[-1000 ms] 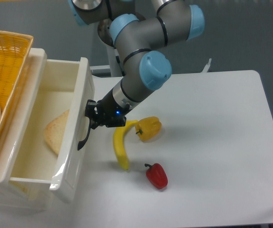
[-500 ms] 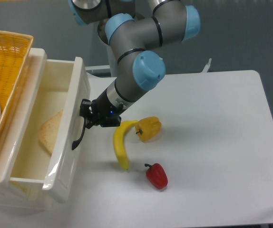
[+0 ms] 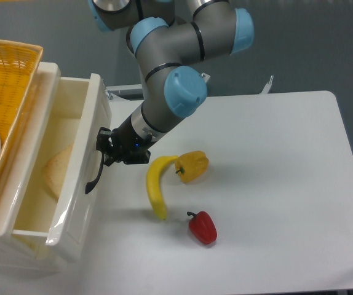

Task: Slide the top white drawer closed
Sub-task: 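Push the drawer front with the gripper into the unit, then keep pushing the drawer front until flush with the unit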

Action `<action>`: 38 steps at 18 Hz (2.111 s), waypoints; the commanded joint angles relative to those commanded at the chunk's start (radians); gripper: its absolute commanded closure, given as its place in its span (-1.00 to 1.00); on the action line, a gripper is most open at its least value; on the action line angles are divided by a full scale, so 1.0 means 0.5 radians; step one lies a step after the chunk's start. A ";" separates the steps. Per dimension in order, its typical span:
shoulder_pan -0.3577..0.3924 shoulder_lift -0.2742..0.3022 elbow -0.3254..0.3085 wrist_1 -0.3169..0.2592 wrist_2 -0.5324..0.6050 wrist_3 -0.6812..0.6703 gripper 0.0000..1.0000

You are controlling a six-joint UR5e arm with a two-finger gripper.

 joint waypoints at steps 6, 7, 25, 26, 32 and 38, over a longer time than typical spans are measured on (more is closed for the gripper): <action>-0.049 -0.003 0.000 0.006 -0.003 -0.015 0.81; -0.052 -0.003 0.000 0.006 -0.006 -0.015 0.80; -0.163 -0.018 0.003 0.098 -0.021 -0.135 0.79; -0.163 -0.018 0.003 0.098 -0.021 -0.135 0.79; -0.190 -0.018 0.003 0.104 -0.021 -0.141 0.79; -0.215 -0.021 0.006 0.126 -0.018 -0.178 0.79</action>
